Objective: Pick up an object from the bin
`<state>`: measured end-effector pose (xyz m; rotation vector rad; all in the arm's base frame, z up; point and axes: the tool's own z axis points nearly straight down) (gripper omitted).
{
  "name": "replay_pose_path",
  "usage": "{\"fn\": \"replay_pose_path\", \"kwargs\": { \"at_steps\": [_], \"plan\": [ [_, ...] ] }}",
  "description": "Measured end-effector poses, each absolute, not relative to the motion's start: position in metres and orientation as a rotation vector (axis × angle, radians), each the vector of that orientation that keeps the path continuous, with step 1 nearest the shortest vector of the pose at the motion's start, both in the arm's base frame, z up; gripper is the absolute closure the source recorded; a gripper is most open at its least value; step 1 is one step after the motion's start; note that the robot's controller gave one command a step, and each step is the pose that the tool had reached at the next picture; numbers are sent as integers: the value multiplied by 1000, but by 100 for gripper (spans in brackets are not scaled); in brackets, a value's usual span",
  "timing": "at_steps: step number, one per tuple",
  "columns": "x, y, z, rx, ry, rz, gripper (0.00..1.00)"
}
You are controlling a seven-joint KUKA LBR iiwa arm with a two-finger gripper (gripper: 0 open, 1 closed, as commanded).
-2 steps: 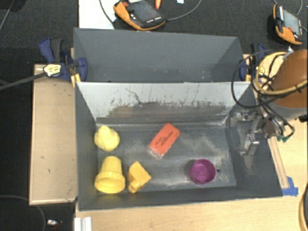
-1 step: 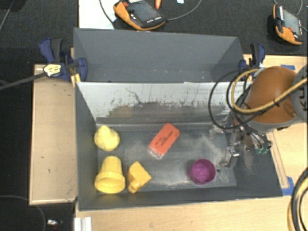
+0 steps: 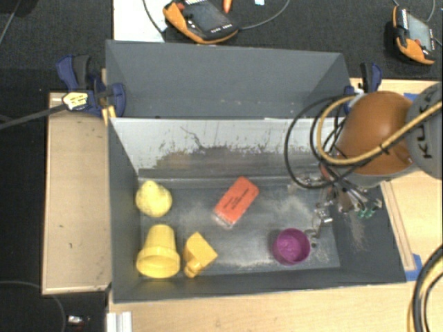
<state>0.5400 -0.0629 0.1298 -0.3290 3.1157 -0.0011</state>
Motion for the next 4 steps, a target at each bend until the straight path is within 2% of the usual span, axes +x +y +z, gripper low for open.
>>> {"fn": "replay_pose_path", "kwargs": {
  "at_steps": [1,2,3,4],
  "plan": [
    [514,-13,78,-462,3107,3,0],
    [500,-11,73,-555,3076,-8,100],
    [500,-11,73,-556,3076,-8,100],
    [493,-15,160,-530,3084,-6,100]
  ]
}}
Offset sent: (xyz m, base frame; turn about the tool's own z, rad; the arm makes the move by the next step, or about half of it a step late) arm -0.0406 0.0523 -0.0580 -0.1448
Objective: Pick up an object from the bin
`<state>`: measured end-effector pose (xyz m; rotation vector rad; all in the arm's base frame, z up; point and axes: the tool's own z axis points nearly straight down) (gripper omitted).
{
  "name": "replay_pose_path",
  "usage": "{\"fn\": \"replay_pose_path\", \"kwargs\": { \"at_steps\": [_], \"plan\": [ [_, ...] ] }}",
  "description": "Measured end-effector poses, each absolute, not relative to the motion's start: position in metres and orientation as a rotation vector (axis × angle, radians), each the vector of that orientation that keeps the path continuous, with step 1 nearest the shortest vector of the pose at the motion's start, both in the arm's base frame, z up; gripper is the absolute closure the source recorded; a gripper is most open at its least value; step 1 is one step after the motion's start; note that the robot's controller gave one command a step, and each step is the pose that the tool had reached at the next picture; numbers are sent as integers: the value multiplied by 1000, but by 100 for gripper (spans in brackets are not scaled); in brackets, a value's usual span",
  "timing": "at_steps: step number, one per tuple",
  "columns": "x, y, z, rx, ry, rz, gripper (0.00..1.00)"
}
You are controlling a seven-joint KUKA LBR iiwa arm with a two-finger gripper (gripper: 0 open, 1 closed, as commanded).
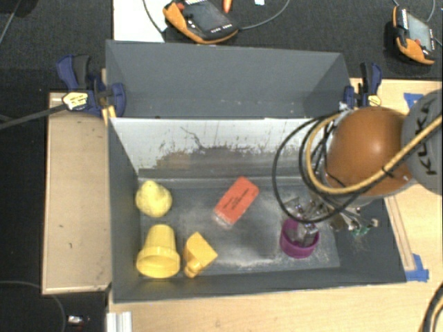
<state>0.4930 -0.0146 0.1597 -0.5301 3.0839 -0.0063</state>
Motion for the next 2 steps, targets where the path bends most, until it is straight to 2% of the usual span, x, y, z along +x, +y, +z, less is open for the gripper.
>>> {"fn": "replay_pose_path", "kwargs": {
  "at_steps": [1,2],
  "plan": [
    [490,-9,176,-576,3078,-5,100],
    [519,-2,234,-552,3063,-11,100]
  ]
}}
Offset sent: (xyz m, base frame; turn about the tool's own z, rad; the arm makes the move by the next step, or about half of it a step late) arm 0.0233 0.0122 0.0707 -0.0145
